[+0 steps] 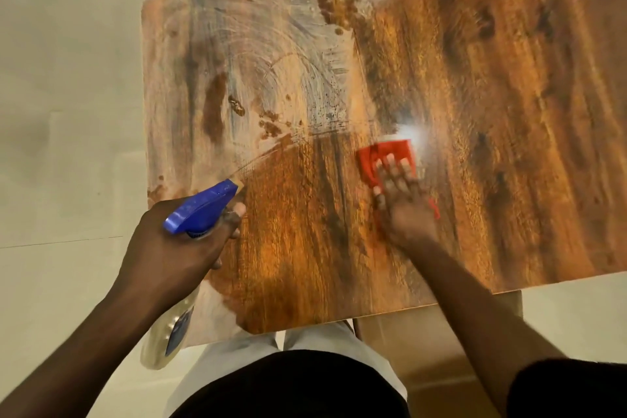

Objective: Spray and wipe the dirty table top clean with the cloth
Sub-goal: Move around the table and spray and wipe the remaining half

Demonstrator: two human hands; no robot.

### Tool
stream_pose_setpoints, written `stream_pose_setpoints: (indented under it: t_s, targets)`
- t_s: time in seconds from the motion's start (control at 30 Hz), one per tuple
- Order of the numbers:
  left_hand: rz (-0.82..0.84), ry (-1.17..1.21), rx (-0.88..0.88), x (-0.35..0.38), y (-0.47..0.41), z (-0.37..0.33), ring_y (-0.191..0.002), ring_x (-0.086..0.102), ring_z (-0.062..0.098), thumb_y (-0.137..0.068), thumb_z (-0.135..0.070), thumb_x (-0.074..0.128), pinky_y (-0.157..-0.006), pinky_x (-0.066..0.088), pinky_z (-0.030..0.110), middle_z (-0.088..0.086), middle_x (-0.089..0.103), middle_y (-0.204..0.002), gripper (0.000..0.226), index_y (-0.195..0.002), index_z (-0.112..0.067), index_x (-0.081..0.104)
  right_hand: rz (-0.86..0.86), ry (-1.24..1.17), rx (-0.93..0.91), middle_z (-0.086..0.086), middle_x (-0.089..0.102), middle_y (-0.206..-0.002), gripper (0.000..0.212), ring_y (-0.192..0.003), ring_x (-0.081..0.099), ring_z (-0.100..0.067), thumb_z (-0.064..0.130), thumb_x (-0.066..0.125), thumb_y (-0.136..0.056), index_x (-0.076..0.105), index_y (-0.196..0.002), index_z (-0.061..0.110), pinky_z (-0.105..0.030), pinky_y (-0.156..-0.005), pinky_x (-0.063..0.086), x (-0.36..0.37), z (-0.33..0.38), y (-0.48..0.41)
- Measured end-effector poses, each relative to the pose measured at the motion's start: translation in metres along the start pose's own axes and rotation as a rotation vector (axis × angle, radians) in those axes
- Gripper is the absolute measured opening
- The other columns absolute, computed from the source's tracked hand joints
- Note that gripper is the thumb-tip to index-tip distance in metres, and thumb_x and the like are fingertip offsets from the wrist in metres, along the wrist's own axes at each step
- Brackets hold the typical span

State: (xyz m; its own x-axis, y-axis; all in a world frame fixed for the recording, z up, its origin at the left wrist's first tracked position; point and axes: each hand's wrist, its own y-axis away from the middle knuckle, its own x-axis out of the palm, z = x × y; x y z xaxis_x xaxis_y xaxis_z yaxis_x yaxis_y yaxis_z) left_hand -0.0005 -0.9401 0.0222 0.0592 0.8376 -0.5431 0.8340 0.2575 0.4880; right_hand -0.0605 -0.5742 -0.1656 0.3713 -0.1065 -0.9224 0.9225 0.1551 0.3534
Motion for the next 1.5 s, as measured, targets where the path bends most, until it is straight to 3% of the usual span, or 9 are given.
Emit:
stream_pose_setpoints:
  t_s: [0.2,0.33,0.5,0.67,0.83,0.97,1.1,1.23,1.5]
  targets:
    - [0.003,0.011,-0.012,0.002,-0.001,0.0,-0.054,0.074,0.012,-0.091,-0.055,0.072,-0.063,0.046,0.021,0.002,0.075,-0.057,0.037,-0.085,-0.02,0.082,-0.055,-0.244,0.487,-0.002,-0.011,-0.181,0.063,-0.167,-0.013,-0.03,0.042,0.021,-0.117,0.002,-0.174,0.025,-0.057,-0.133,-0.001,-0.06,-0.076,-0.091]
    - [-0.077,0.068,-0.019,0.001,-0.008,-0.005,-0.054,0.074,0.01,-0.079,-0.069,0.064,-0.063,0.047,0.022,-0.007,0.075,-0.058,0.053,-0.081,-0.018,0.08,-0.037,-0.332,0.572,-0.006,-0.016,-0.18,0.065,-0.165,-0.018,-0.036,0.043,0.021,-0.116,-0.003,-0.174,0.022,-0.06,-0.131,0.0,-0.073,-0.043,-0.138]
    - [-0.182,0.149,-0.003,-0.009,-0.028,-0.013,-0.049,0.073,0.016,-0.092,-0.057,0.077,-0.077,0.067,0.05,-0.003,0.082,-0.072,0.03,-0.082,-0.029,0.08,-0.033,-0.167,0.211,-0.007,-0.023,-0.178,0.07,-0.164,-0.02,-0.034,0.05,0.02,-0.115,-0.012,-0.172,0.025,-0.06,-0.133,0.002,-0.057,0.061,-0.149]
    - [-0.184,0.182,0.066,-0.016,-0.035,-0.028,-0.048,0.072,0.018,-0.085,-0.067,0.069,-0.076,0.066,0.049,-0.005,0.083,-0.076,0.007,-0.08,-0.069,0.073,0.076,-0.079,-0.343,-0.007,-0.015,-0.179,0.072,-0.163,-0.023,-0.03,0.048,0.011,-0.107,-0.004,-0.172,0.023,-0.062,-0.132,0.002,-0.011,0.187,-0.1]
    - [-0.199,0.108,0.036,-0.015,-0.048,-0.034,-0.055,0.073,0.028,-0.088,-0.064,0.072,-0.079,0.065,0.059,0.009,0.08,-0.071,0.047,-0.091,-0.018,0.081,0.127,-0.011,-0.772,-0.005,0.015,-0.18,0.064,-0.168,-0.002,-0.026,0.043,0.027,-0.111,0.024,-0.17,0.02,-0.058,-0.133,0.006,0.037,0.24,-0.024]
    - [-0.208,0.094,0.043,-0.007,-0.065,-0.037,-0.057,0.073,0.033,-0.093,-0.058,0.075,-0.079,0.065,0.058,0.012,0.08,-0.075,0.039,-0.088,-0.02,0.079,0.128,0.038,-0.902,-0.001,0.019,-0.18,0.062,-0.167,0.005,-0.023,0.041,0.038,-0.113,0.025,-0.171,0.023,-0.054,-0.132,0.011,0.04,0.199,-0.002]
    - [-0.19,0.132,0.076,-0.002,-0.075,-0.041,-0.05,0.073,0.019,-0.094,-0.059,0.072,-0.073,0.063,0.042,0.006,0.082,-0.073,0.015,-0.09,-0.047,0.078,0.098,0.03,-0.681,0.005,0.011,-0.181,0.062,-0.168,-0.001,-0.019,0.042,0.034,-0.115,0.016,-0.173,0.029,-0.048,-0.134,0.005,0.018,0.124,-0.018]
    - [-0.19,0.103,0.039,0.005,-0.086,-0.042,-0.048,0.073,0.013,-0.095,-0.056,0.073,-0.061,0.054,0.024,-0.005,0.081,-0.07,0.033,-0.082,-0.027,0.08,0.062,0.032,-0.327,0.008,-0.013,-0.18,0.062,-0.164,-0.024,-0.014,0.048,0.011,-0.115,-0.01,-0.171,0.034,-0.052,-0.135,0.009,-0.015,0.034,-0.067]
    - [-0.185,0.148,0.041,0.009,-0.105,-0.051,-0.05,0.072,0.017,-0.096,-0.047,0.073,-0.074,0.058,0.033,0.004,0.082,-0.073,0.023,-0.085,-0.027,0.078,-0.078,-0.22,0.305,0.002,-0.013,-0.181,0.062,-0.166,-0.016,-0.025,0.043,0.021,-0.117,-0.001,-0.174,0.028,-0.056,-0.134,0.006,-0.094,-0.046,-0.199]
